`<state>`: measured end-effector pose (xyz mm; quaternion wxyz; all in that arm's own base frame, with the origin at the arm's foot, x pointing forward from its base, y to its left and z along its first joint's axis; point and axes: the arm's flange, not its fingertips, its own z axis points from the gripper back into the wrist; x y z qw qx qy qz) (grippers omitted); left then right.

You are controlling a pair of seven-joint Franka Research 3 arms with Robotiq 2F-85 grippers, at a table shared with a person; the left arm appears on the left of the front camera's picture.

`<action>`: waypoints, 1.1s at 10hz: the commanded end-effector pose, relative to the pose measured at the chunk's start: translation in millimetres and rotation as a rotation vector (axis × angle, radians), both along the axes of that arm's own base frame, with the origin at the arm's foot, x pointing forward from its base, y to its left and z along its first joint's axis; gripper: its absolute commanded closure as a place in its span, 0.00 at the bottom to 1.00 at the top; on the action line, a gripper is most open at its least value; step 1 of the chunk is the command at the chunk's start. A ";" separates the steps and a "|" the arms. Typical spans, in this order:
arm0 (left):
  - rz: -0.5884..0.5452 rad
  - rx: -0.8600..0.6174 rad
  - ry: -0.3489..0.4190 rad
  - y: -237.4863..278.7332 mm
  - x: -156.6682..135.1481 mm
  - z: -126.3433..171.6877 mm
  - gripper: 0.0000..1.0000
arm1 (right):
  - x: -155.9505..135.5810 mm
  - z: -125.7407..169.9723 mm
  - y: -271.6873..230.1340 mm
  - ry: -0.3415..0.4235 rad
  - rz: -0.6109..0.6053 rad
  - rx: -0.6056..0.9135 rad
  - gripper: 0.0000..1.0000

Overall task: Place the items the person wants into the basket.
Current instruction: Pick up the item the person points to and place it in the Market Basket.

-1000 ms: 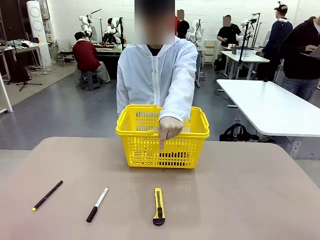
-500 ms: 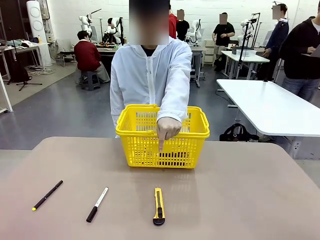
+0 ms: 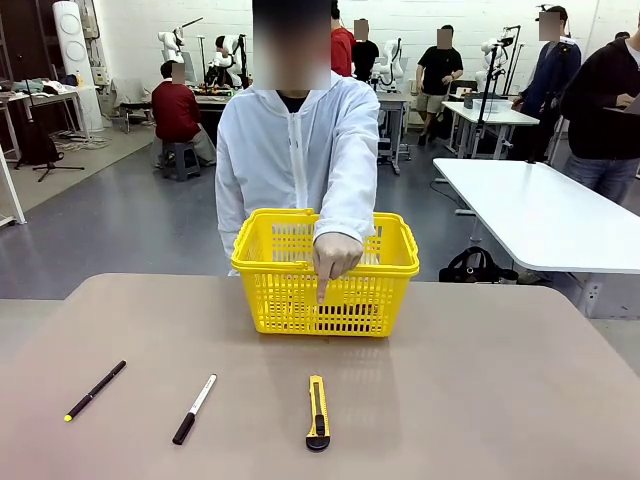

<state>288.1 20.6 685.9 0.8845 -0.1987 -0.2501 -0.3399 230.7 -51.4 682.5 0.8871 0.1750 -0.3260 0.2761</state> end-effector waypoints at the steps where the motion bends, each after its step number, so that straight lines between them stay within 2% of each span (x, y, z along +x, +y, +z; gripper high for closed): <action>1: -0.060 0.237 0.226 -89.0 38.5 28.3 0.00 | 0.6 -0.8 1.3 0.000 0.000 -0.003 0.00; 2: -0.030 0.304 0.335 -138.1 49.9 18.0 0.00 | 0.6 -0.8 1.3 0.000 0.000 -0.003 0.00; 3: 0.007 0.350 0.410 -182.0 64.2 1.4 0.00 | 0.6 -0.8 1.3 0.000 0.000 -0.003 0.00; 4: 0.038 0.407 0.448 -226.4 73.2 -20.8 0.00 | 0.6 -0.8 1.3 0.000 0.000 -0.003 0.00; 5: 0.122 0.491 0.450 -278.8 75.2 -49.8 0.00 | 0.6 -0.8 1.3 0.000 0.000 -0.003 0.00; 7: 0.238 0.570 0.467 -343.6 74.5 -98.1 0.00 | 0.6 -0.8 1.3 0.000 0.000 -0.003 0.00; 8: 0.321 0.578 0.450 -362.9 81.6 -118.4 0.00 | 0.6 -0.8 1.3 0.000 0.000 -0.003 0.00; 11: 0.429 0.538 0.387 -403.7 94.1 -162.1 0.00 | 0.6 -0.8 1.3 0.000 0.000 -0.003 0.00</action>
